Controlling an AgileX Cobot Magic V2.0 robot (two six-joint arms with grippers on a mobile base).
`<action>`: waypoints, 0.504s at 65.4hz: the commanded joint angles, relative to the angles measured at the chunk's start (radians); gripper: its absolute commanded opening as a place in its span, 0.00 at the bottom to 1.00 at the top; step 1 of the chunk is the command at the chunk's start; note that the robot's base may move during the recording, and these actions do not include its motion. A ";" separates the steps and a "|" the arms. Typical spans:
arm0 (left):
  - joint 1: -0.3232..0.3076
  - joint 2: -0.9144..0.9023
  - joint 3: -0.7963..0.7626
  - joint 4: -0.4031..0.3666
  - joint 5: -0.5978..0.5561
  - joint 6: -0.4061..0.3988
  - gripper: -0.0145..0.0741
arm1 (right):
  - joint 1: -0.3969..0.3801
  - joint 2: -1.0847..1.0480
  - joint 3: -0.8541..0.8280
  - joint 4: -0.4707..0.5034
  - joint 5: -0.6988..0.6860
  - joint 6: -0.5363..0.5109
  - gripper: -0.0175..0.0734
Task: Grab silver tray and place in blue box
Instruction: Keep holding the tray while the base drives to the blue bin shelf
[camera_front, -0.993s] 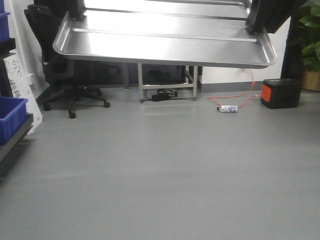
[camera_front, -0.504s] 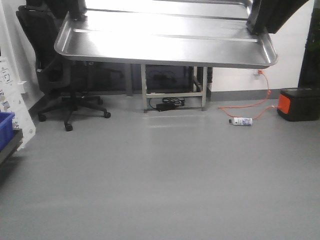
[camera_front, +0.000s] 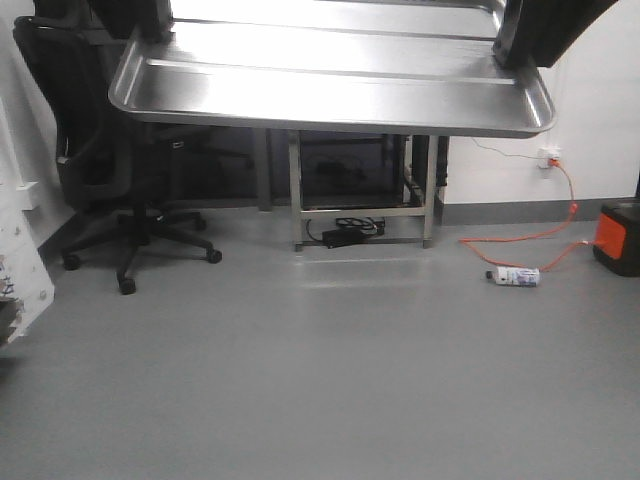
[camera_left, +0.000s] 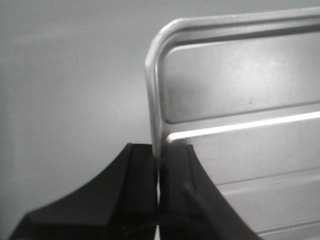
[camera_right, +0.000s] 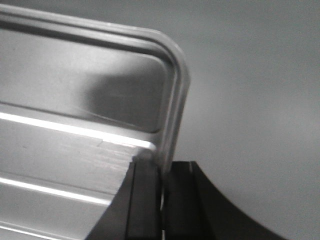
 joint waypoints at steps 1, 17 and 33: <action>-0.005 -0.039 -0.023 0.027 0.011 0.038 0.05 | -0.004 -0.040 -0.040 -0.039 -0.060 -0.018 0.26; -0.005 -0.039 -0.023 0.025 0.011 0.038 0.05 | -0.004 -0.040 -0.040 -0.039 -0.060 -0.018 0.26; -0.005 -0.039 -0.023 0.025 0.011 0.038 0.05 | -0.004 -0.040 -0.040 -0.039 -0.060 -0.018 0.26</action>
